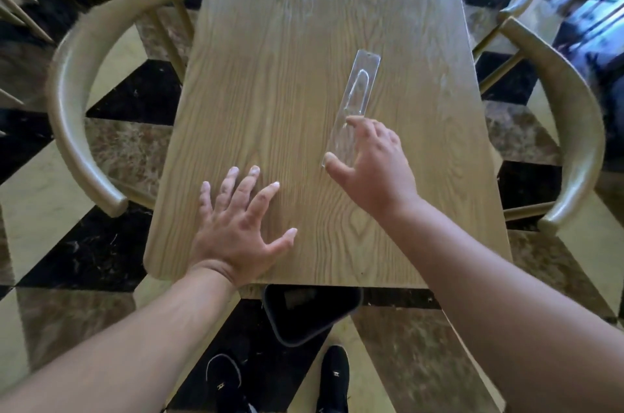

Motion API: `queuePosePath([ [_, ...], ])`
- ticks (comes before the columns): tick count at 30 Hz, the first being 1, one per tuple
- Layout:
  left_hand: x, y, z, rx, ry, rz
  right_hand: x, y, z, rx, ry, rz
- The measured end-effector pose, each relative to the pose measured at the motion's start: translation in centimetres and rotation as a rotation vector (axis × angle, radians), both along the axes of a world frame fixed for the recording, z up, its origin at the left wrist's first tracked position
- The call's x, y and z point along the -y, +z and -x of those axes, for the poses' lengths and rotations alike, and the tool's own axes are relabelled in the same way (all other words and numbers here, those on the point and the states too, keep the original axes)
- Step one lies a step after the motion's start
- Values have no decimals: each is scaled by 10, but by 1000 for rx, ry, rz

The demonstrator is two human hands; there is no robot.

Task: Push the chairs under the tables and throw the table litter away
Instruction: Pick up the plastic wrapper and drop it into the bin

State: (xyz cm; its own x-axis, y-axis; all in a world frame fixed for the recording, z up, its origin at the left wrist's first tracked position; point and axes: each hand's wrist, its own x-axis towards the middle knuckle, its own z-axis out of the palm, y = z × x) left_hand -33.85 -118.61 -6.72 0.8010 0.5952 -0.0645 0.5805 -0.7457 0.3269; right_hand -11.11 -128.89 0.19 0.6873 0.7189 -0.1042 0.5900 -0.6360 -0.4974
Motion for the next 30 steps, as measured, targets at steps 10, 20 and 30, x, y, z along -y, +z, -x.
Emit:
queuePosePath([
  [10,1,-5,-1,33,17,-30,-75,-7,-61,-45,-252,231],
  [20,0,-4,-1,19,17,-14,-52,-3,-47,-280,-312,331],
  [30,2,0,-2,-17,22,-3,38,-6,34,-130,-28,336],
])
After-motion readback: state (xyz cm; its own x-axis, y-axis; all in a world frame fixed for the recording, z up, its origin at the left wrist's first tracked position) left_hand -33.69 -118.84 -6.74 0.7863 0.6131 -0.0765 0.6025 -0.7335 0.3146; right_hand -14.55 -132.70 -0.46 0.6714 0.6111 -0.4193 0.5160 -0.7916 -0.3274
